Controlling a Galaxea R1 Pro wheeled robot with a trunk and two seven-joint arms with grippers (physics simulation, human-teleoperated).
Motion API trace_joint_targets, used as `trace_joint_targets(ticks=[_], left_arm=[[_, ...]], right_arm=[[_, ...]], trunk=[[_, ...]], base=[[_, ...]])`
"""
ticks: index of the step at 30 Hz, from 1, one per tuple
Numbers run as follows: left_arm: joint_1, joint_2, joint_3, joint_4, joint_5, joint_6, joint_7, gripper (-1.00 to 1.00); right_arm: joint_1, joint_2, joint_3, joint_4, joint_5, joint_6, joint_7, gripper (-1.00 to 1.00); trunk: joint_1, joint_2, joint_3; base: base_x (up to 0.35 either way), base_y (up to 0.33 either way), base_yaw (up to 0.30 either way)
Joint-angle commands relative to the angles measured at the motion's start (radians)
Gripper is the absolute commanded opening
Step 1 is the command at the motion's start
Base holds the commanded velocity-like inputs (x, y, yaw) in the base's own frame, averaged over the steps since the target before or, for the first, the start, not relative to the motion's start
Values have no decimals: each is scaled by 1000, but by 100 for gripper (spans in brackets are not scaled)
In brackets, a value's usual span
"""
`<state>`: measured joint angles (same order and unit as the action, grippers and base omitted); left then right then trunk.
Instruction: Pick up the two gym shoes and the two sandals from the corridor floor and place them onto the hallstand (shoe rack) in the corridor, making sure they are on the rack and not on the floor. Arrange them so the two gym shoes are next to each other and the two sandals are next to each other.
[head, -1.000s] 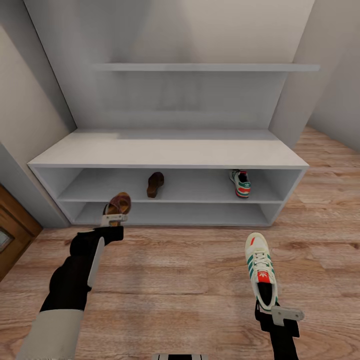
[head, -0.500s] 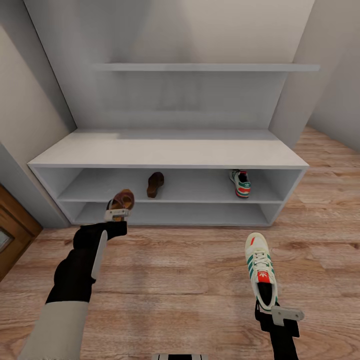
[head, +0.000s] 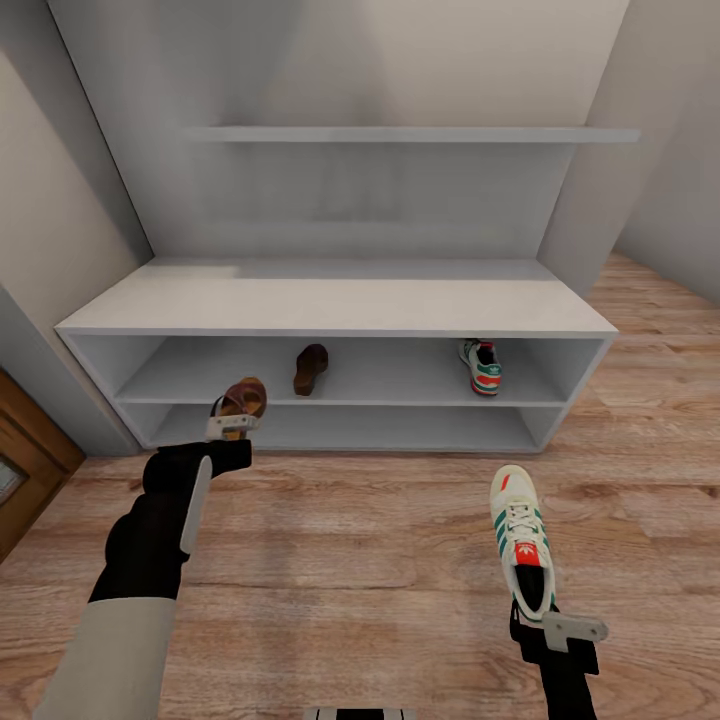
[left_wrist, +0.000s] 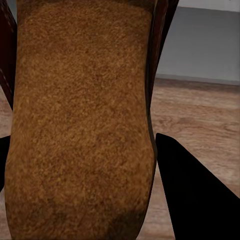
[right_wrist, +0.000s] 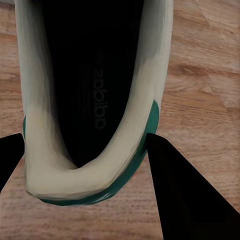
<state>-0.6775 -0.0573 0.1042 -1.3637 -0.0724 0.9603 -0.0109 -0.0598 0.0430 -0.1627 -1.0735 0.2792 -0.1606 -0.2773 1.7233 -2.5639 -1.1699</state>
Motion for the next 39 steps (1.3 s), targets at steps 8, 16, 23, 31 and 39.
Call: trace_joint_targets(ticks=[8, 16, 23, 31, 39], left_arm=[[0, 0, 1, 0, 18, 3, -7, -100], [0, -2, -8, -9, 24, -3, -8, -100], [0, -2, -7, -16, 24, -6, -9, -100], [4, -1, -6, -16, 22, -23, -9, -100], [7, 1, -6, -14, 21, -44, -9, -100]], right_arm=[[0, 0, 0, 2, -2, 0, 0, -100], [0, 0, 0, 3, -2, 0, 0, -100], [0, 0, 0, 3, -2, 0, 0, -100], [0, 0, 0, 3, -2, 0, -1, -100], [0, 0, 0, 3, -2, 0, -1, -100]], trunk=[[0, 0, 0], [0, 0, 0], [0, 0, 0], [0, 0, 0], [0, 0, 0]], base=[[0, 0, 0], [0, 0, 0], [0, 0, 0], [9, 0, 0], [212, 0, 0]])
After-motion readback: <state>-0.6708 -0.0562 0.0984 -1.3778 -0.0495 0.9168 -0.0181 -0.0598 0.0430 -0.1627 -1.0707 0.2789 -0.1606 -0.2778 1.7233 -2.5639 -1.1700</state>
